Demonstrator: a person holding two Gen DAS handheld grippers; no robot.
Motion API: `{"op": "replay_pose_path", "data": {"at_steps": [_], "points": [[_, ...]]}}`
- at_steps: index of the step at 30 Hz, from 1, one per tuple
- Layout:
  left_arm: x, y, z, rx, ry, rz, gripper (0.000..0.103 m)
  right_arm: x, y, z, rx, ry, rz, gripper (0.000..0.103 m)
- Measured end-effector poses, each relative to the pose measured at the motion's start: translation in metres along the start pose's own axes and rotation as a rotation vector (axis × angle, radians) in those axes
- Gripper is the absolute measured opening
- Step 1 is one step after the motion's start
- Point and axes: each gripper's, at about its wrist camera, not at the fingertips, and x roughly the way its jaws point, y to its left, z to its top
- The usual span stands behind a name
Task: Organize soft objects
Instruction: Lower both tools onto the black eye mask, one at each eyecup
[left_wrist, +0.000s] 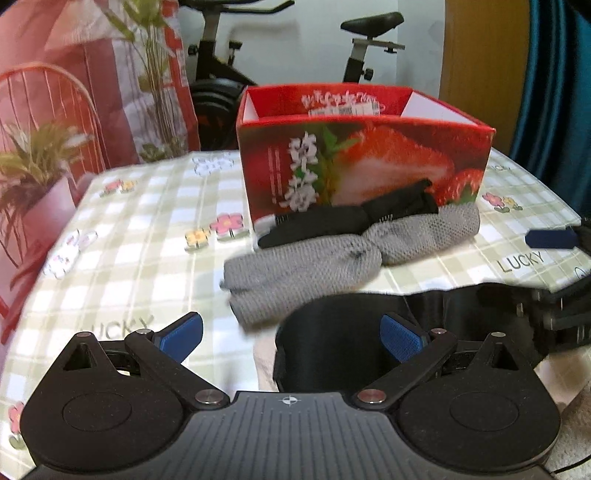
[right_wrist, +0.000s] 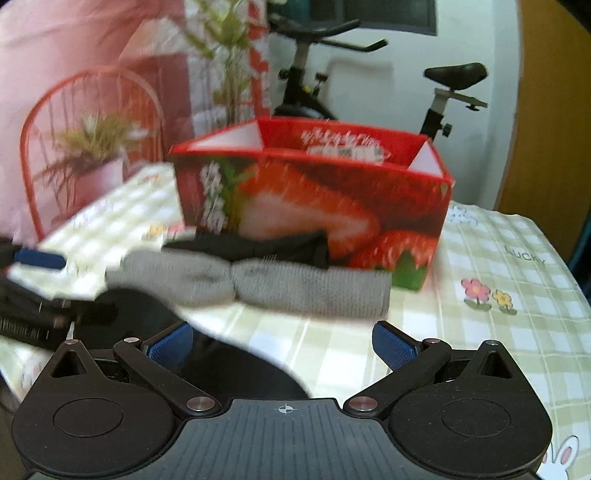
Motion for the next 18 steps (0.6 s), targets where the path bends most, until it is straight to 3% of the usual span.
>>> {"op": "replay_pose_path", "data": {"at_steps": [10, 18], "points": [[0.010, 0.004, -0.011, -0.054, 0.042, -0.019, 0.103, 0.007, 0.009, -0.029, -0.057, 0.128, -0.019, 0.103], [0.014, 0.005, -0.015, -0.063, 0.045, -0.022, 0.103, 0.025, 0.002, -0.022, -0.093, 0.141, -0.029, 0.103]]}}
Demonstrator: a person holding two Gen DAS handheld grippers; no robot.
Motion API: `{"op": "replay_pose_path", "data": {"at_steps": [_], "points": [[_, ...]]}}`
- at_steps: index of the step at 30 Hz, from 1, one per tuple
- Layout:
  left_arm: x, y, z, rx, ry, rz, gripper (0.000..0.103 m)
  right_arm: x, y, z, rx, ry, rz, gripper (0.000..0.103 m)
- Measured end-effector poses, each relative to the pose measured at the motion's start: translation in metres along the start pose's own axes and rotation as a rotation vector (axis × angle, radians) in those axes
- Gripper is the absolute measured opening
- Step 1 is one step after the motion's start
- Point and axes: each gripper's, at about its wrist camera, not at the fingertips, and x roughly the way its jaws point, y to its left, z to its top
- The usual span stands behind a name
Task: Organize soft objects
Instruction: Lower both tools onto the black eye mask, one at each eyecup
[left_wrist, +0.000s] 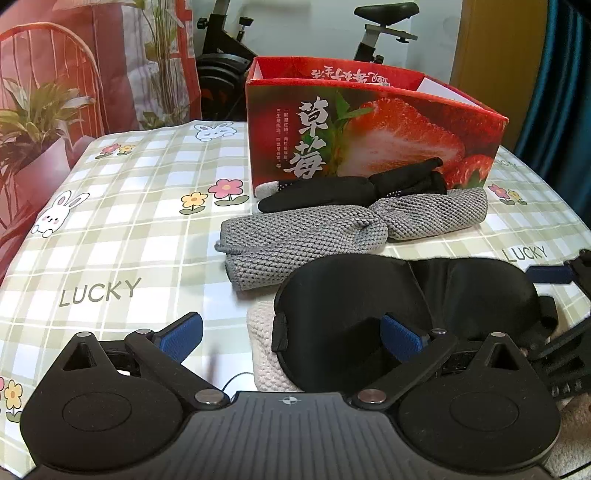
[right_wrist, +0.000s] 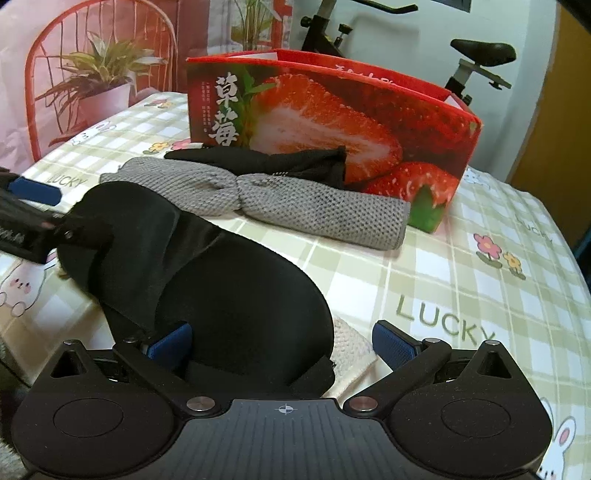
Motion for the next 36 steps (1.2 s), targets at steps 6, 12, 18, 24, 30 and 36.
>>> {"op": "replay_pose_path", "data": {"at_steps": [6, 12, 18, 24, 30, 36], "points": [[0.005, 0.002, 0.001, -0.009, -0.017, -0.014, 0.100, 0.017, -0.011, 0.018, -0.012, -0.018, -0.040, 0.103], [0.013, 0.008, 0.003, -0.057, -0.036, -0.111, 0.072, 0.030, -0.025, 0.029, 0.026, -0.052, -0.060, 0.103], [0.019, 0.011, -0.003, -0.082, -0.050, -0.132, 0.066, 0.025, -0.032, 0.014, 0.117, -0.108, -0.024, 0.102], [0.021, 0.011, -0.007, -0.079, -0.063, -0.127, 0.067, 0.012, -0.038, 0.012, 0.148, -0.188, -0.003, 0.096], [0.021, 0.019, -0.010, -0.122, -0.062, -0.150, 0.070, 0.010, -0.034, 0.017, 0.127, -0.223, 0.054, 0.083], [0.024, 0.020, -0.011, -0.128, -0.059, -0.153, 0.070, 0.019, -0.030, 0.023, 0.094, -0.200, 0.078, 0.081]]}}
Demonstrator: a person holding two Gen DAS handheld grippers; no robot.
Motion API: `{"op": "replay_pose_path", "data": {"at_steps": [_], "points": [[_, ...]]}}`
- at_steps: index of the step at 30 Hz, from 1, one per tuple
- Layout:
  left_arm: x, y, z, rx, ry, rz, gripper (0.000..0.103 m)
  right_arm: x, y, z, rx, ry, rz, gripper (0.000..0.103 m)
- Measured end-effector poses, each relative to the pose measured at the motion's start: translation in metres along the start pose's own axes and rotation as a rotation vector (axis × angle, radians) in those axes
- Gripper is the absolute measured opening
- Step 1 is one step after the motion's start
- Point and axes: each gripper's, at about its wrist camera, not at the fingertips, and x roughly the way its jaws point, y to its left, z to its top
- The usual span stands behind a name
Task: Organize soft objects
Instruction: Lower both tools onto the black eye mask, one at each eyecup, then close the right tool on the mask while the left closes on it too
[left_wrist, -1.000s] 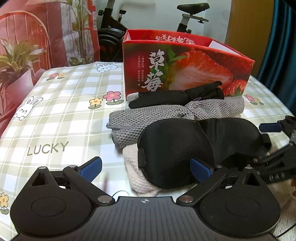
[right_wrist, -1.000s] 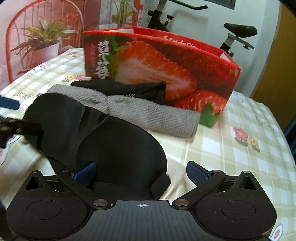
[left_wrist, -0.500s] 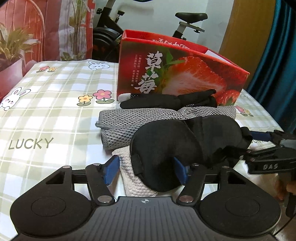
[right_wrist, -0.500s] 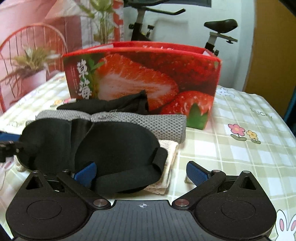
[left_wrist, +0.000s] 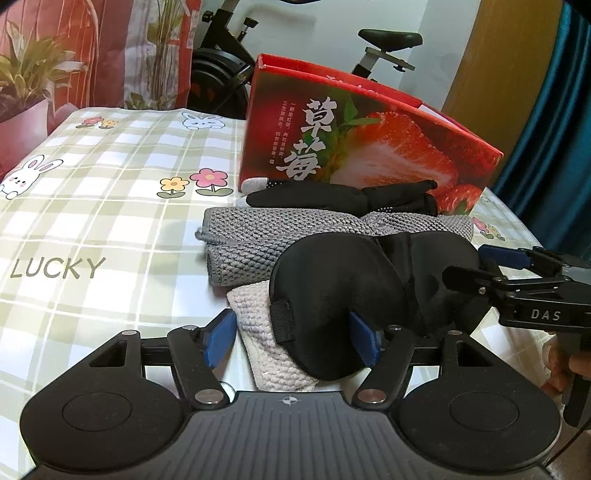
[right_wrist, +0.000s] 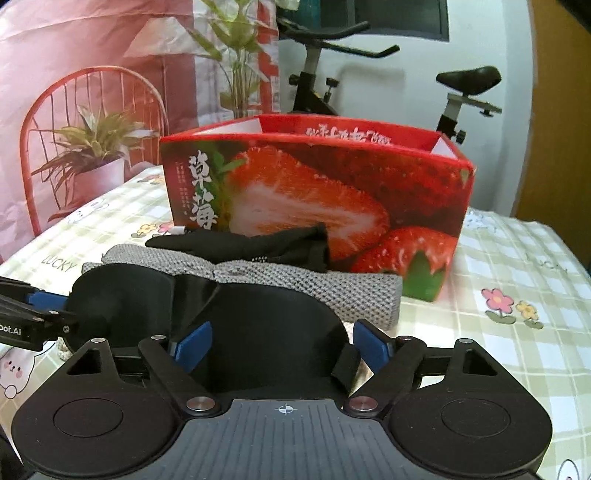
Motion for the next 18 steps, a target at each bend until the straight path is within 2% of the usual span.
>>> {"op": "replay_pose_path", "data": {"at_steps": [5, 7, 10, 15, 18], "points": [[0.000, 0.000, -0.001, 0.003, -0.004, 0.001, 0.071, 0.006, -0.006, -0.007, 0.066, 0.047, 0.027, 0.081], [-0.001, -0.001, -0.001, 0.005, -0.005, 0.002, 0.071, 0.005, -0.007, -0.007, 0.074, 0.047, 0.033, 0.077], [-0.001, 0.000, -0.001, 0.000, -0.005, -0.001, 0.070, -0.003, -0.002, -0.005, 0.067, 0.032, 0.036, 0.068], [-0.007, 0.000, 0.000, -0.008, -0.015, -0.018, 0.066, -0.024, 0.002, 0.003, 0.074, -0.034, 0.056, 0.046], [-0.012, 0.000, 0.002, -0.013, -0.024, -0.048, 0.050, -0.036, -0.001, 0.010, 0.090, -0.072, 0.067, 0.033]]}}
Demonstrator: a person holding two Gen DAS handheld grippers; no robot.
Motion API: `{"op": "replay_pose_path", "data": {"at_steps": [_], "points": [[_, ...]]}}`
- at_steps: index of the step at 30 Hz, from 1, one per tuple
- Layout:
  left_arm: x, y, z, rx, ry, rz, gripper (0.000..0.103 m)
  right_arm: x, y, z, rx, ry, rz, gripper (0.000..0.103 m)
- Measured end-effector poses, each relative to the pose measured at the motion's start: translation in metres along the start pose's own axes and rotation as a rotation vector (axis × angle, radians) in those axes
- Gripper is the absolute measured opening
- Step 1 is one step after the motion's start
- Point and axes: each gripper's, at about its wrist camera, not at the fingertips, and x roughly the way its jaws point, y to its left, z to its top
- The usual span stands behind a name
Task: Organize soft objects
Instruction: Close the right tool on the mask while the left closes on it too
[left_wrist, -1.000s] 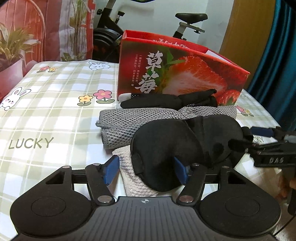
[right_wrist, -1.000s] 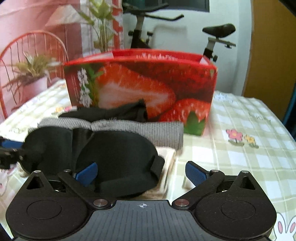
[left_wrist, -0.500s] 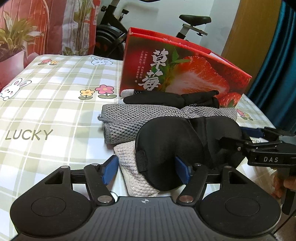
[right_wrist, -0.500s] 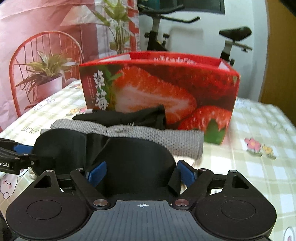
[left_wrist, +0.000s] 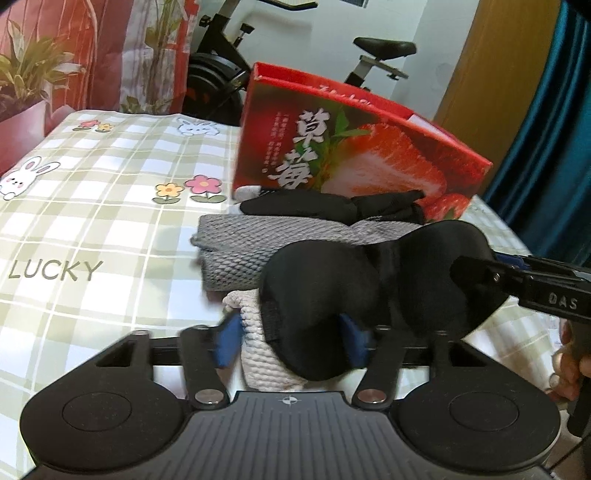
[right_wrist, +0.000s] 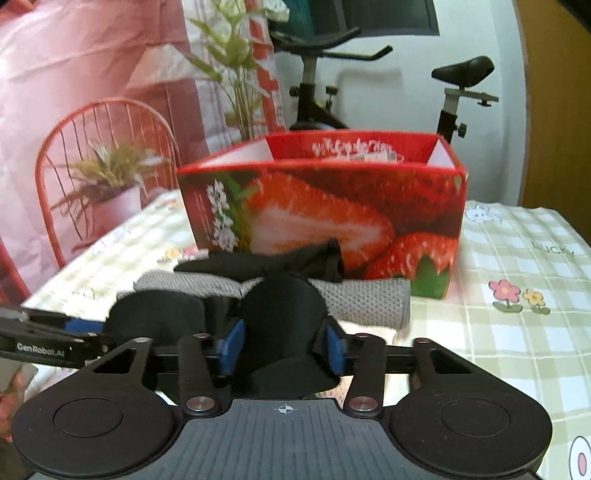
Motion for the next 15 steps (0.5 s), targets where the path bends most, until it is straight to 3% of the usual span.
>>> {"op": "replay_pose_path", "data": {"at_steps": [2, 5, 9, 12, 15], "points": [[-0.004, -0.002, 0.000, 0.010, -0.014, -0.004, 0.037, -0.002, -0.001, 0.002, 0.005, -0.007, 0.004, 0.025], [-0.009, -0.003, 0.002, 0.012, -0.037, -0.015, 0.032, -0.005, 0.000, 0.005, 0.009, -0.017, 0.018, 0.019], [-0.013, -0.006, 0.005, 0.022, -0.039, 0.008, 0.034, -0.008, 0.002, 0.006, 0.006, -0.019, 0.028, 0.017], [-0.016, -0.007, 0.005, 0.035, -0.054, 0.049, 0.041, -0.007, 0.003, 0.005, 0.001, -0.009, 0.019, 0.017], [-0.020, -0.005, 0.006, 0.026, -0.067, 0.043, 0.041, -0.004, 0.000, 0.000, 0.019, 0.009, 0.012, 0.017]]}}
